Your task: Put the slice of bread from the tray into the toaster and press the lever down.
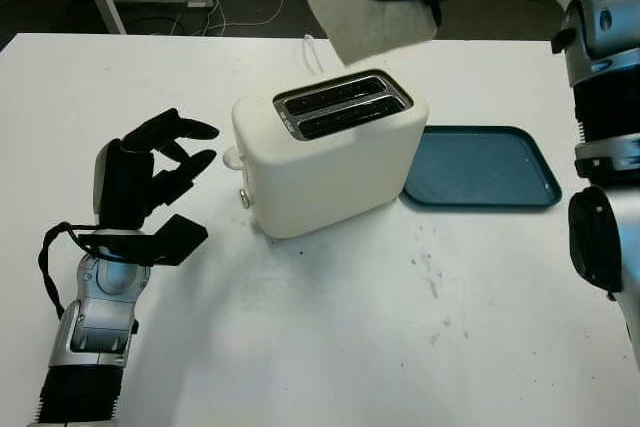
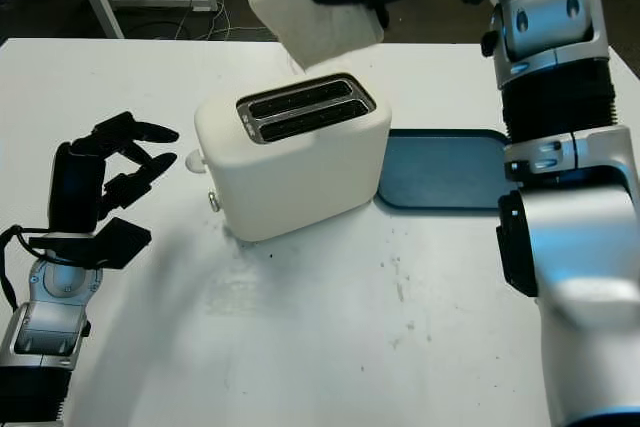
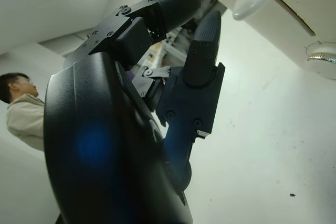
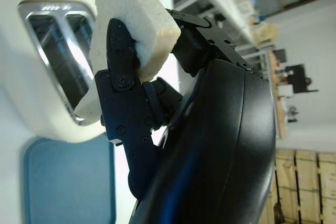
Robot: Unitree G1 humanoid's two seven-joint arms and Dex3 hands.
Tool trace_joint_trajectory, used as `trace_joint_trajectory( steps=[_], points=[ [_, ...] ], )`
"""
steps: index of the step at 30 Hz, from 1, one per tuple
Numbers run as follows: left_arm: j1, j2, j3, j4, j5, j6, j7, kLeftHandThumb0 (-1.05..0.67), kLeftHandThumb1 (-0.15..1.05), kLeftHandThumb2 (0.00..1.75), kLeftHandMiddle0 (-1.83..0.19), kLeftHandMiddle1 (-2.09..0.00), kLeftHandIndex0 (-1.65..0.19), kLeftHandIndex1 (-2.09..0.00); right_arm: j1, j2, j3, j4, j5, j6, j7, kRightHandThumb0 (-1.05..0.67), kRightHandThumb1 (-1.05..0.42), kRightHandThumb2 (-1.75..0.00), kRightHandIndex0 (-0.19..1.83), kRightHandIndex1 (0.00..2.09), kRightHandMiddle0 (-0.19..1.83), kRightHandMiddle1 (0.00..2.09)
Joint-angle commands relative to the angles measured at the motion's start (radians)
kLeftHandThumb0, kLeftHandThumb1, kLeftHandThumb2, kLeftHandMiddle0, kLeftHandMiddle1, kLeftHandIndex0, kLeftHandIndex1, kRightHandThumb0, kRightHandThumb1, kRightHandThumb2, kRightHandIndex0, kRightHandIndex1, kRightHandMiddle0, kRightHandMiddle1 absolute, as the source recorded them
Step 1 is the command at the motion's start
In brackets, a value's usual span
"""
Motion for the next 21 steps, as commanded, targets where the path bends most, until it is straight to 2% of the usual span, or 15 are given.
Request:
trace_joint_trajectory(
  steps=[1, 4, 10, 16, 21],
  points=[
    [0.002, 0.002, 0.000, -0.008, -0.004, 0.000, -0.001, -0.34, 0.92, 0.06, -0.66, -1.45, -0.75, -0.79, 0.022, -0.014, 0.010, 0.023, -0.005, -0.051, 0.018, -0.50, -0.92, -0.35, 1.05, 1.75, 0.85, 1.75],
    [0.002, 0.002, 0.000, -0.007, -0.013, -0.003, -0.005, -0.33, 0.92, 0.05, -0.66, -1.44, -0.75, -0.79, 0.040, -0.016, 0.008, 0.024, 0.012, -0.053, 0.052, -0.53, -0.92, -0.33, 1.05, 1.75, 0.83, 1.75],
    [0.000, 0.000, -0.001, -0.009, -0.005, 0.002, 0.000, -0.34, 0.92, 0.04, -0.67, -1.43, -0.75, -0.79, 0.054, -0.022, 0.002, -0.031, 0.034, 0.025, 0.105, -0.61, -0.92, -0.28, 1.04, 1.75, 0.83, 1.75],
    [-0.001, -0.001, -0.001, -0.007, -0.011, -0.002, -0.002, -0.34, 0.92, 0.04, -0.67, -1.43, -0.75, -0.79, 0.050, -0.020, 0.002, -0.023, 0.030, 0.072, 0.100, -0.60, -0.92, -0.27, 1.03, 1.75, 0.82, 1.75],
    [0.000, -0.001, -0.002, -0.013, -0.005, 0.005, -0.001, -0.35, 0.92, 0.04, -0.67, -1.43, -0.75, -0.79, 0.047, -0.021, 0.026, -0.005, 0.003, 0.014, 0.098, -0.61, -0.92, -0.31, 1.04, 1.75, 0.84, 1.75]
  ],
)
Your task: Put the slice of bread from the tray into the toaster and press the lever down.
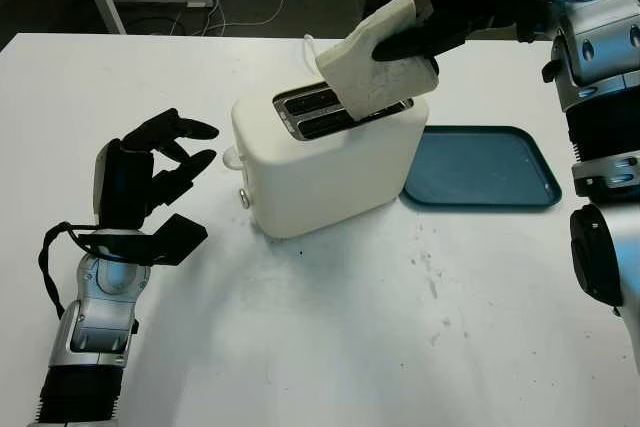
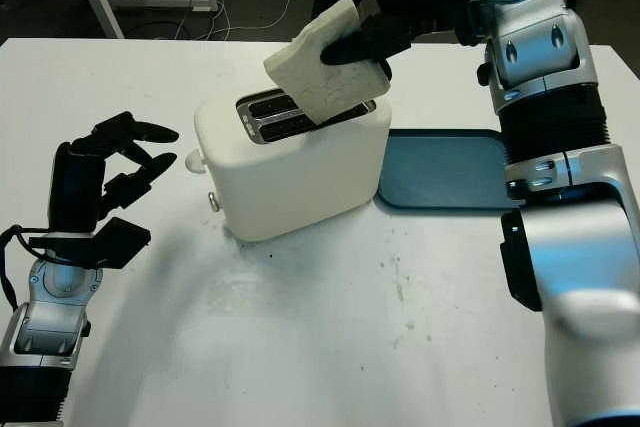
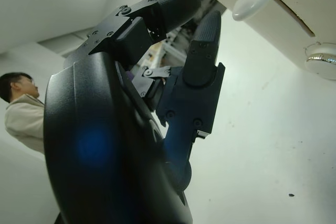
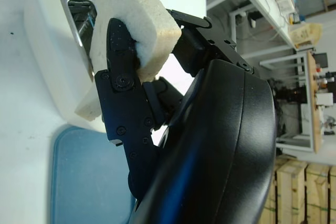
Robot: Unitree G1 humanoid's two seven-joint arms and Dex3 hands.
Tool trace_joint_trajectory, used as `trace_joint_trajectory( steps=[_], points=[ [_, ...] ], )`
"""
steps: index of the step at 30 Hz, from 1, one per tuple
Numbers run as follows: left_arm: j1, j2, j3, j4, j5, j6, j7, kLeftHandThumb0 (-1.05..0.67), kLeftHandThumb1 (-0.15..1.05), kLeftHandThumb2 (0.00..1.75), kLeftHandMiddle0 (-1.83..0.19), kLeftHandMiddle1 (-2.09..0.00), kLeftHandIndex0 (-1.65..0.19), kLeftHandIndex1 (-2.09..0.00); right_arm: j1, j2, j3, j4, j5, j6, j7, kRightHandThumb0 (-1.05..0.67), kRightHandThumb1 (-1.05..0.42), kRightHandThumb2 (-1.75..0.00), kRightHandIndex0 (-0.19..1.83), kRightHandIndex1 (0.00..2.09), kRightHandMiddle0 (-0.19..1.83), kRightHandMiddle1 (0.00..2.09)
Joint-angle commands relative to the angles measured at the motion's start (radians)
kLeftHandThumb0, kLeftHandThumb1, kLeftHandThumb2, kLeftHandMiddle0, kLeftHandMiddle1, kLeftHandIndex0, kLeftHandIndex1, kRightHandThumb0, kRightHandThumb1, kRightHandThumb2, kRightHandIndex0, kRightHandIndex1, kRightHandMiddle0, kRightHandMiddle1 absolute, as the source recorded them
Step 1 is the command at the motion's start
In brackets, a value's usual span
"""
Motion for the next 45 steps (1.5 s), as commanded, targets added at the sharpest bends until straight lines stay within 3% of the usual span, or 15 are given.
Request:
trace_joint_trajectory(
  steps=[1, 6, 9, 23, 30, 35, 38, 41, 45],
  points=[
    [-0.001, -0.001, -0.002, -0.008, 0.000, -0.001, 0.003, -0.35, 0.92, 0.04, -0.68, -1.44, -0.76, -0.79, 0.006, -0.010, 0.023, 0.003, -0.030, -0.052, -0.016, -0.61, -0.92, -0.31, 1.06, 1.75, 0.86, 1.75],
    [0.001, 0.000, -0.003, -0.003, -0.003, -0.007, 0.001, -0.35, 0.92, 0.05, -0.67, -1.46, -0.76, -0.79, 0.024, -0.009, 0.093, -0.011, -0.134, -0.217, -0.084, -0.53, -0.92, -0.36, 1.10, 1.75, 0.90, 1.75],
    [0.005, -0.005, -0.002, -0.012, -0.006, 0.003, 0.000, -0.34, 0.92, 0.04, -0.67, -1.46, -0.76, -0.79, 0.032, -0.001, 0.125, -0.049, -0.180, -0.240, -0.106, -0.50, -0.92, -0.36, 1.12, 1.75, 0.89, 1.75],
    [0.013, -0.007, -0.004, -0.025, -0.010, 0.019, -0.004, -0.34, 0.92, 0.04, -0.65, -1.46, -0.76, -0.77, 0.040, 0.011, 0.174, -0.052, -0.196, -0.507, -0.079, -0.41, -0.92, -0.33, 1.09, 1.75, 0.81, 1.75],
    [0.010, -0.009, -0.007, -0.015, -0.003, 0.010, 0.005, -0.35, 0.92, 0.05, -0.66, -1.48, -0.76, -0.77, 0.028, 0.028, 0.203, -0.070, -0.225, -0.489, -0.068, -0.45, -0.92, -0.32, 1.06, 1.75, 0.79, 1.75],
    [0.014, -0.011, -0.006, -0.019, -0.007, 0.016, 0.000, -0.36, 0.92, 0.05, -0.65, -1.49, -0.76, -0.77, 0.038, 0.031, 0.228, -0.075, -0.308, -0.528, -0.145, -0.44, -0.92, -0.28, 1.10, 1.75, 0.85, 1.74],
    [0.013, -0.008, -0.006, -0.012, -0.009, 0.002, 0.001, -0.34, 0.92, 0.05, -0.65, -1.48, -0.76, -0.78, 0.043, 0.028, 0.254, -0.122, -0.429, -0.466, -0.233, -0.45, -0.92, -0.30, 1.10, 1.75, 0.94, 1.46],
    [0.014, -0.009, -0.006, -0.013, -0.006, 0.005, 0.003, -0.35, 0.92, 0.05, -0.67, -1.48, -0.76, -0.78, 0.047, 0.033, 0.262, -0.145, -0.504, -0.422, -0.296, -0.40, -0.92, -0.31, 1.14, 1.75, 0.87, 1.70],
    [0.016, -0.011, -0.007, -0.018, 0.001, 0.015, 0.005, -0.36, 0.92, 0.05, -0.67, -1.48, -0.76, -0.77, 0.038, 0.035, 0.272, -0.161, -0.565, -0.386, -0.332, -0.40, -0.92, -0.30, 1.15, 1.75, 0.86, 1.74]
  ],
)
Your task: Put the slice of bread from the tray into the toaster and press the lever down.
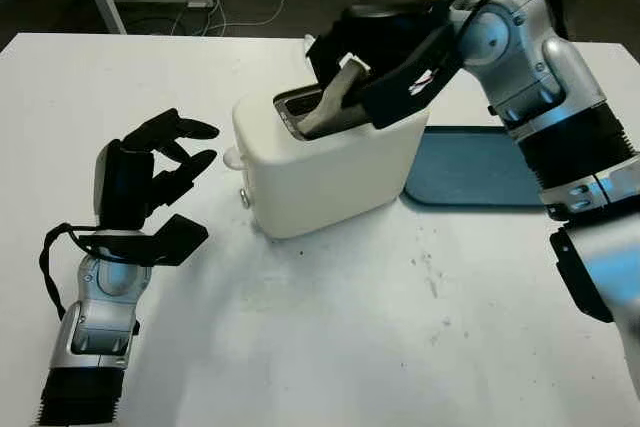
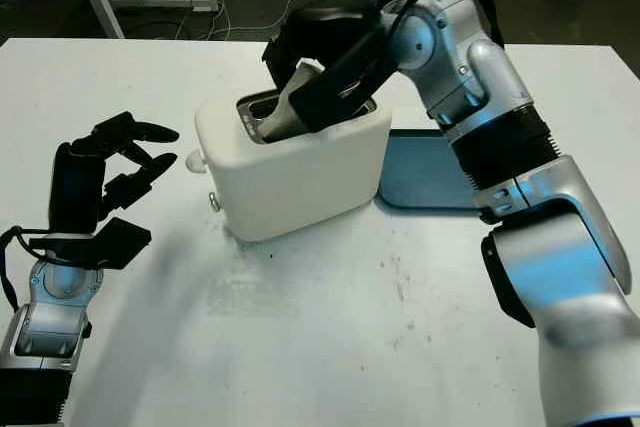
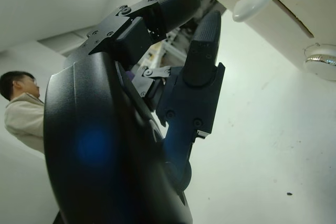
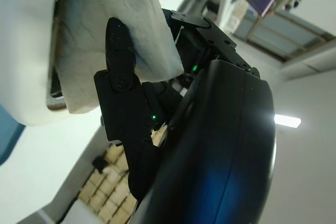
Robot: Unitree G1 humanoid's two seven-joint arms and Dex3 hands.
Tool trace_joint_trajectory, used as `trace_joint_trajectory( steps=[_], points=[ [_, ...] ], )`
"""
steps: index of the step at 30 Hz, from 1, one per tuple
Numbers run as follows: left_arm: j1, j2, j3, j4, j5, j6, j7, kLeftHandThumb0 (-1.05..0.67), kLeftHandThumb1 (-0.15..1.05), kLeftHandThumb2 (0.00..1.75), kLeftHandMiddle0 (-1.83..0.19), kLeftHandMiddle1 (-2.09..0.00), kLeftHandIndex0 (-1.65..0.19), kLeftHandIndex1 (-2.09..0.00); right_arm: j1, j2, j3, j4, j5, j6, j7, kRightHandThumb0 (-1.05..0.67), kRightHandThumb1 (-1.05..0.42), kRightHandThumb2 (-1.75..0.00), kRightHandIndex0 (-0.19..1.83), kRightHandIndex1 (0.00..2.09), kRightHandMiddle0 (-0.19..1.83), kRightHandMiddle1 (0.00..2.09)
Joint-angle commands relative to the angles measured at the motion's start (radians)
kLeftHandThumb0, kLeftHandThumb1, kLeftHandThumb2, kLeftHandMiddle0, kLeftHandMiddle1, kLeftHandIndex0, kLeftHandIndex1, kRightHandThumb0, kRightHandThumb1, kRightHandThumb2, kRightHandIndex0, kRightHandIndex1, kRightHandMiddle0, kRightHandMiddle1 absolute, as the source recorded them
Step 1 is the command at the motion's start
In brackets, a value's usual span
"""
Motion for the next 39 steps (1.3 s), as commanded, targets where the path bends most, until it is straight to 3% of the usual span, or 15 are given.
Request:
trace_joint_trajectory(
  steps=[1, 19, 20, 25, 30, 33, 37, 39],
  points=[
    [0.009, -0.005, -0.004, -0.001, 0.002, 0.001, 0.004, -0.36, 0.92, 0.05, -0.67, -1.47, -0.76, -0.77, -0.005, 0.003, 0.008, -0.022, -0.032, 0.031, -0.017, -0.40, -0.92, -0.29, 1.14, 1.75, 0.84, 1.74],
    [0.008, -0.007, -0.007, -0.004, 0.006, 0.010, 0.005, -0.37, 0.92, 0.06, -0.66, -1.48, -0.76, -0.75, -0.081, 0.015, 0.052, 0.010, -0.103, 0.051, 0.054, -0.41, -0.92, -0.24, 1.11, 1.75, 0.78, 1.75],
    [0.008, -0.006, -0.007, -0.004, 0.006, 0.010, 0.005, -0.37, 0.92, 0.07, -0.66, -1.48, -0.76, -0.75, -0.081, 0.017, 0.056, 0.011, -0.102, 0.051, 0.060, -0.41, -0.92, -0.23, 1.11, 1.75, 0.81, 1.65],
    [0.008, -0.008, -0.008, -0.007, 0.006, 0.010, 0.007, -0.36, 0.92, 0.07, -0.66, -1.48, -0.76, -0.75, -0.076, 0.022, 0.095, 0.005, -0.112, 0.021, 0.100, -0.43, -0.92, -0.22, 1.08, 1.75, 0.70, 1.73],
    [0.006, -0.009, -0.008, -0.006, 0.012, 0.008, 0.012, -0.36, 0.92, 0.06, -0.67, -1.48, -0.77, -0.75, -0.076, 0.030, 0.128, 0.012, -0.106, -0.006, 0.149, -0.44, -0.92, -0.20, 1.03, 1.75, 0.68, 1.41],
    [0.007, -0.007, -0.008, -0.006, 0.016, 0.007, 0.013, -0.36, 0.92, 0.06, -0.66, -1.49, -0.77, -0.74, -0.062, 0.033, 0.130, 0.017, -0.093, -0.029, 0.140, -0.45, -0.92, -0.18, 1.04, 1.75, 0.69, 1.67],
    [0.006, -0.007, -0.007, -0.003, 0.008, -0.001, 0.007, -0.35, 0.92, 0.06, -0.66, -1.48, -0.77, -0.75, -0.045, 0.041, 0.115, 0.031, -0.075, -0.052, 0.106, -0.49, -0.92, -0.14, 1.05, 1.75, 0.73, 1.74],
    [0.007, -0.007, -0.007, -0.005, 0.004, 0.001, 0.002, -0.35, 0.92, 0.05, -0.66, -1.47, -0.77, -0.75, -0.038, 0.049, 0.103, 0.032, -0.069, -0.047, 0.084, -0.61, -0.92, -0.12, 1.01, 1.74, 0.76, 1.51]
  ],
)
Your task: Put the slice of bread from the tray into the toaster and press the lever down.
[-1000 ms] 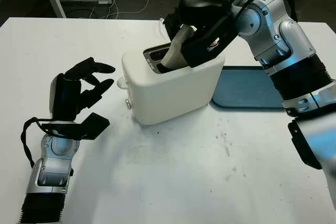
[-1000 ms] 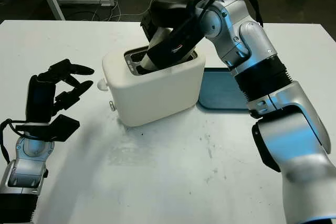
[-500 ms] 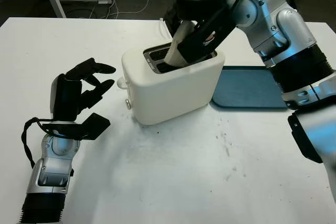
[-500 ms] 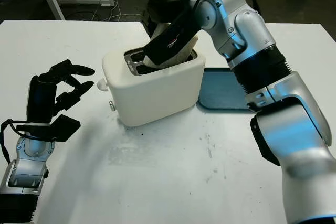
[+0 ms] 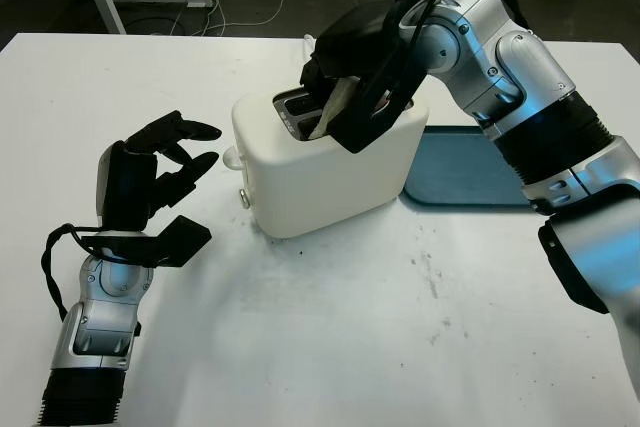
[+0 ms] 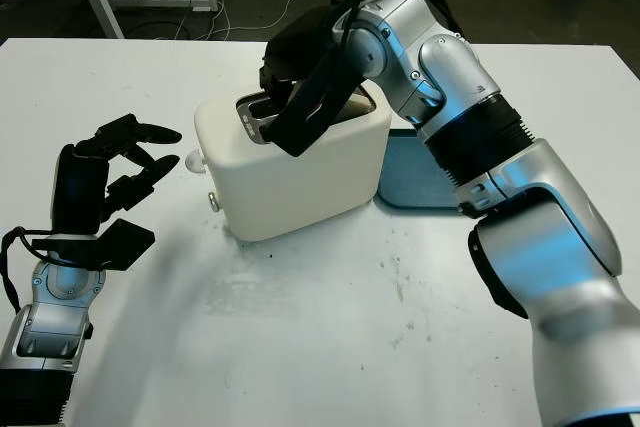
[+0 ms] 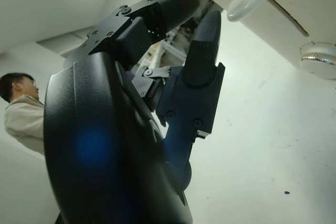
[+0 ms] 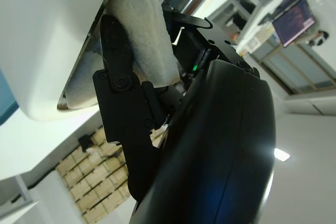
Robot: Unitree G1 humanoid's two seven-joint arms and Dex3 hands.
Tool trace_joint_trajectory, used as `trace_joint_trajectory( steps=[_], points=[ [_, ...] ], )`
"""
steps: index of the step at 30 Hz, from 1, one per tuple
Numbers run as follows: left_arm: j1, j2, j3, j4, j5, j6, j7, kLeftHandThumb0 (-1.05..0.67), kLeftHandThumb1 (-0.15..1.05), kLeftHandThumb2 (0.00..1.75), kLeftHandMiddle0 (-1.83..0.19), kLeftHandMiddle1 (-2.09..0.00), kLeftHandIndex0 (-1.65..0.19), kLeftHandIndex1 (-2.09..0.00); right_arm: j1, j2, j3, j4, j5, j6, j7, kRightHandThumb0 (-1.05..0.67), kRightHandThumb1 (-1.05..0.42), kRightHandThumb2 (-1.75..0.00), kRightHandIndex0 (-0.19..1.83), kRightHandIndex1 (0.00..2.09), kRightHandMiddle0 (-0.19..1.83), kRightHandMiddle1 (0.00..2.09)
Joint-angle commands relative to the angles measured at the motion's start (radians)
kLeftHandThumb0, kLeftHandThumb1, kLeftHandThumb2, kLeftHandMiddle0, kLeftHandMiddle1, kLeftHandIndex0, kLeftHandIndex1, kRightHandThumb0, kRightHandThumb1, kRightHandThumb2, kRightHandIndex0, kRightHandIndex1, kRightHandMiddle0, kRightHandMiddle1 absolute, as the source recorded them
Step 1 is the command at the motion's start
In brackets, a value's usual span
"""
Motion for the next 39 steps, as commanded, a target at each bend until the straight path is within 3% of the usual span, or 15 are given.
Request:
trace_joint_trajectory(
  steps=[1, 5, 6, 9, 13, 22, 28, 34, 39],
  points=[
    [0.006, -0.004, -0.002, -0.009, -0.011, 0.001, -0.003, -0.35, 0.92, 0.05, -0.66, -1.46, -0.77, -0.75, 0.018, 0.015, -0.024, 0.000, 0.029, 0.005, -0.018, -0.68, -0.92, -0.09, 0.94, 1.66, 0.68, 1.28],
    [0.004, -0.004, -0.004, -0.002, -0.009, -0.009, 0.004, -0.34, 0.92, 0.05, -0.67, -1.46, -0.77, -0.76, 0.015, 0.022, -0.046, -0.005, 0.050, 0.004, -0.016, -0.76, -0.92, -0.09, 0.40, 1.27, 0.50, 0.90],
    [0.004, -0.005, -0.004, 0.000, -0.010, -0.009, 0.005, -0.35, 0.92, 0.04, -0.67, -1.47, -0.77, -0.76, 0.017, 0.023, -0.055, -0.007, 0.056, -0.009, -0.030, -0.78, -0.92, -0.10, 0.29, 1.18, 0.49, 0.72],
    [0.004, -0.008, -0.005, 0.001, -0.009, -0.008, 0.008, -0.35, 0.92, 0.04, -0.67, -1.49, -0.77, -0.77, 0.018, 0.020, -0.073, -0.009, 0.074, -0.037, -0.062, -0.80, -0.92, -0.12, 0.16, 1.10, 0.47, 0.54],
    [0.006, -0.009, -0.007, -0.005, 0.002, 0.007, 0.008, -0.36, 0.92, 0.05, -0.67, -1.50, -0.76, -0.76, 0.011, 0.021, -0.091, -0.008, 0.085, -0.045, -0.090, -0.78, -0.92, -0.13, 0.06, 1.13, 0.46, 0.41],
    [0.006, -0.011, -0.006, -0.004, 0.011, 0.011, 0.007, -0.37, 0.92, 0.07, -0.68, -1.49, -0.76, -0.76, -0.005, 0.014, -0.130, -0.002, 0.106, -0.055, -0.136, -0.76, -0.92, -0.06, 0.06, 0.93, 0.50, 0.31],
    [0.006, -0.009, -0.004, 0.001, 0.016, 0.003, 0.012, -0.37, 0.92, 0.07, -0.67, -1.48, -0.76, -0.76, 0.011, -0.013, -0.198, -0.016, 0.155, -0.055, -0.164, -0.67, -0.91, -0.01, 0.21, 0.81, 0.63, 0.13],
    [0.008, -0.013, -0.004, -0.007, 0.012, 0.015, 0.006, -0.38, 0.92, 0.07, -0.67, -1.48, -0.76, -0.76, 0.052, -0.084, -0.242, -0.021, 0.176, -0.047, -0.163, -0.62, -0.92, 0.00, 0.28, 0.77, 0.67, 0.11],
    [0.009, -0.015, -0.005, -0.014, 0.011, 0.020, 0.004, -0.38, 0.92, 0.07, -0.66, -1.49, -0.76, -0.76, 0.131, -0.161, -0.287, -0.055, 0.224, -0.035, -0.125, -0.62, -0.92, -0.01, 0.30, 0.58, 0.63, 0.04]
  ],
)
